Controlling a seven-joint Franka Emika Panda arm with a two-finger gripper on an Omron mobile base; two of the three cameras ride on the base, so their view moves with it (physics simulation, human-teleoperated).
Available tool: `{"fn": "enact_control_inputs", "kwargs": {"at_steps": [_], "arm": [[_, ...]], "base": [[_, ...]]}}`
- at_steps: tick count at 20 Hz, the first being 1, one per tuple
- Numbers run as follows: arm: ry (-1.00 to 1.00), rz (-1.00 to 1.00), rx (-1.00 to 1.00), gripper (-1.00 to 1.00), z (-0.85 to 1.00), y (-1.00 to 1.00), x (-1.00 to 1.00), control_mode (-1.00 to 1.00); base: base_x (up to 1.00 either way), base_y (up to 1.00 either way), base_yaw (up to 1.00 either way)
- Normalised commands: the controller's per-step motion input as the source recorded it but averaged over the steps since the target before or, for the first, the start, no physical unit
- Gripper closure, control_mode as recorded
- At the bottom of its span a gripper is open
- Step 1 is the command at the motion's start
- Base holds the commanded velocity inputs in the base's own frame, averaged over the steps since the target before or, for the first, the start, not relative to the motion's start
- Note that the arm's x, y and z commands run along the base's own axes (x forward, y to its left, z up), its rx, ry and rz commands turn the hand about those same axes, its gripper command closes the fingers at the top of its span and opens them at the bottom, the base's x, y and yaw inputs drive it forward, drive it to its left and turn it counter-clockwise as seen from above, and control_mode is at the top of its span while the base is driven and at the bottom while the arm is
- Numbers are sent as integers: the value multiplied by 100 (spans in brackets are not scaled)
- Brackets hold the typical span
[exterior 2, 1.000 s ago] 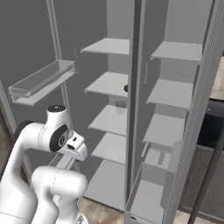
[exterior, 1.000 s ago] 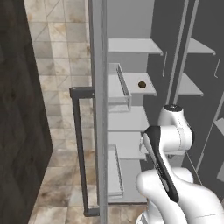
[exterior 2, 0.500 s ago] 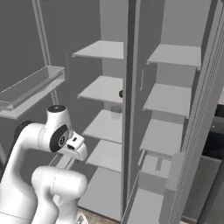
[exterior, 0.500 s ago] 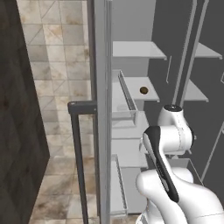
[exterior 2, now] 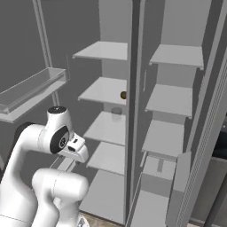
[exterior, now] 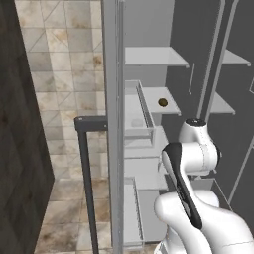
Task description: Take the kiwi and potato from the fridge shelf and place them in the freezer drawer to begin freezing them.
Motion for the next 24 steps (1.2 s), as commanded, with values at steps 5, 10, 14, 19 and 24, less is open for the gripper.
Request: {"fn": "enact_control_inputs", "kwargs": {"at_steps": [5, 10, 14, 19, 24], "arm": [[0, 0, 1, -100, 2, -9, 16, -100], [-13, 6, 1, -100, 53, -40, 72, -100], [-17, 11, 0, -100, 76, -32, 75, -100], [-12, 7, -5, -100, 75, -6, 60, -100], [-16, 0, -7, -100, 23, 0, 57, -100]], "base": [[6, 0, -1], [0, 0, 0], [0, 0, 0], [0, 0, 0], [0, 0, 0]]}}
